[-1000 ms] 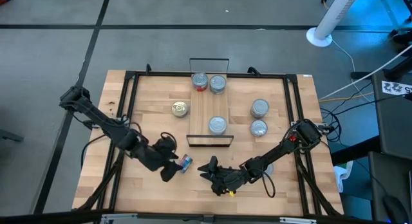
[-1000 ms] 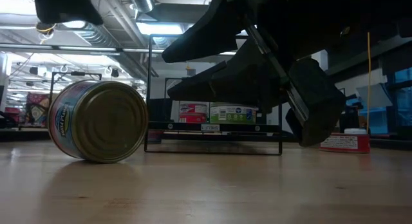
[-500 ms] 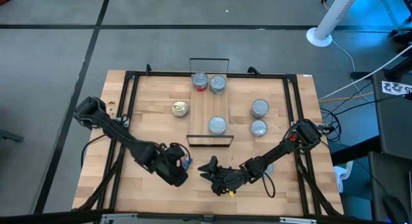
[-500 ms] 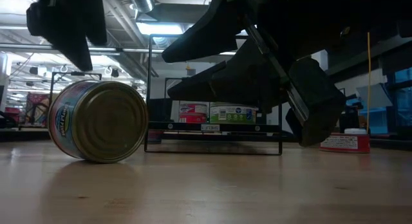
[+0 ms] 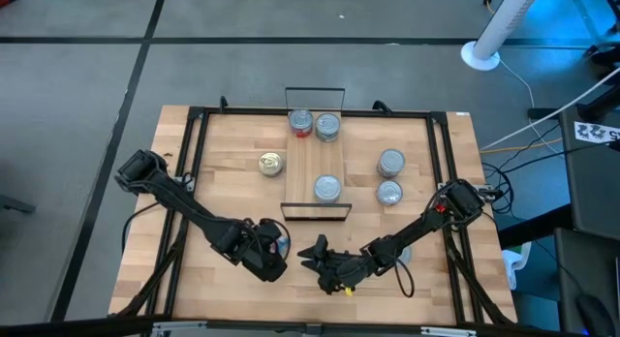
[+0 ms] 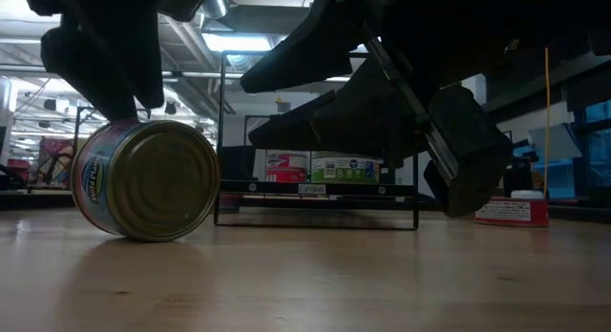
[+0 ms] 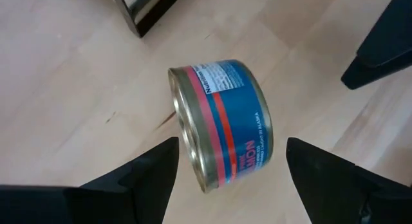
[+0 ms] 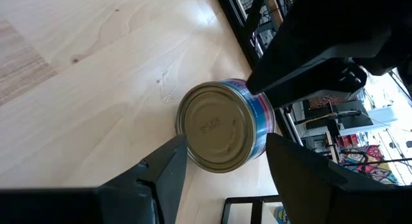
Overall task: Stack canned seafood by type on shelf
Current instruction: Put the blue-pink tuna can on the shelf
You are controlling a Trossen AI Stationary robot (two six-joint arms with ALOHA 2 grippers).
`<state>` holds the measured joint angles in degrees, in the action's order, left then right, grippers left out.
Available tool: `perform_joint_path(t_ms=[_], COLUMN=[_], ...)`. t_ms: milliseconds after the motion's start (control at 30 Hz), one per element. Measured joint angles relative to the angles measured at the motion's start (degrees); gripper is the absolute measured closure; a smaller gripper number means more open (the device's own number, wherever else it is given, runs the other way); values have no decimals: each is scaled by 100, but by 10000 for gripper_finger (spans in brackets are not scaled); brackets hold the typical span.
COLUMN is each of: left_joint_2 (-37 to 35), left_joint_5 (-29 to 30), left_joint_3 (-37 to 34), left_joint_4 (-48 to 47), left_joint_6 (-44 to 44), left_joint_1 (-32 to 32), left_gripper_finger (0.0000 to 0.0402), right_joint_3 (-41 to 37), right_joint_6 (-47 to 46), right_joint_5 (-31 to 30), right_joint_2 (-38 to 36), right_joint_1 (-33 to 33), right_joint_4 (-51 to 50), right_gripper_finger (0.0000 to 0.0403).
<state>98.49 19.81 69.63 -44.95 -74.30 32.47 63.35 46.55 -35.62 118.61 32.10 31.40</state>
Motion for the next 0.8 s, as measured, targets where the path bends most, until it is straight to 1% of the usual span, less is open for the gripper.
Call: perform_joint_path(t_ms=[300,467,700,800], left_joint_2=[51,226,420,418], left_joint_5=[50,60,38,39], left_joint_3=[0,0,-2,-2], left_joint_4=[96,117,124,59], left_joint_6=[-60,-43,354,737], left_joint_1=[-1,-69,-151,-182], left_gripper_finger=[121,121,121,121], right_joint_3=[0,0,-2,-2], right_joint_6=[1,0,2,0], right_joint_5=[0,0,-12,-221], right_joint_2=[0,0,-2,-2], right_joint_1=[0,0,13,18], right_joint_4=[2,2,9,47], right_gripper_finger=[189,189,189,189])
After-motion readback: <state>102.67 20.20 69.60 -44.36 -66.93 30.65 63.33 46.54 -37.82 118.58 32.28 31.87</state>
